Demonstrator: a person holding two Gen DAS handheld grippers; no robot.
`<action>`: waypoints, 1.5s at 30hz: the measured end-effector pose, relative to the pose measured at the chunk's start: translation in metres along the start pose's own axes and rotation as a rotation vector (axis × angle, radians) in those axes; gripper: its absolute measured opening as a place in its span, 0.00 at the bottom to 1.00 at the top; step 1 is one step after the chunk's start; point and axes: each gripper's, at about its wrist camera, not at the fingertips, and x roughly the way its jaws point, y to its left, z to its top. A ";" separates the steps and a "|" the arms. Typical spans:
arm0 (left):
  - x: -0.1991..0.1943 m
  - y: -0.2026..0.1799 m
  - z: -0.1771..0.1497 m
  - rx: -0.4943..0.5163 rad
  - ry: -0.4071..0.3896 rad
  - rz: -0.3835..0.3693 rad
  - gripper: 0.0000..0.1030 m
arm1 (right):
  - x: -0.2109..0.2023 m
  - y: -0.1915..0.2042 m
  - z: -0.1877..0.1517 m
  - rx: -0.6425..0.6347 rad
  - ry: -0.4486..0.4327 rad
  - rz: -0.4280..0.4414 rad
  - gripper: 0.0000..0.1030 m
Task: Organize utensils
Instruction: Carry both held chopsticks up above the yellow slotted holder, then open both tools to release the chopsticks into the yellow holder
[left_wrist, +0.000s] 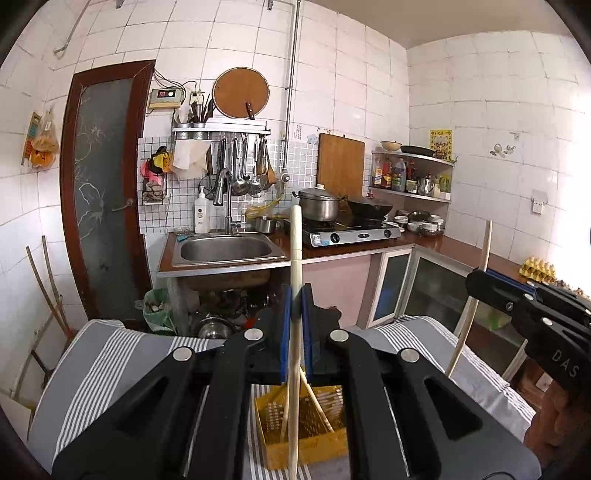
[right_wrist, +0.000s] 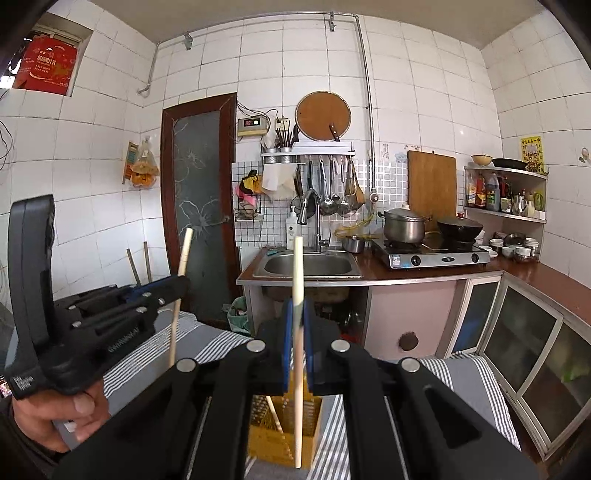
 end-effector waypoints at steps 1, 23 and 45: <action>0.005 0.000 0.001 0.002 -0.001 0.006 0.04 | 0.005 -0.001 0.001 0.001 0.001 0.001 0.06; 0.096 0.015 -0.024 -0.019 0.059 0.004 0.05 | 0.093 -0.006 -0.028 0.024 0.101 0.017 0.08; -0.045 0.117 -0.180 -0.039 0.279 0.243 0.41 | -0.040 -0.065 -0.177 0.160 0.317 -0.172 0.40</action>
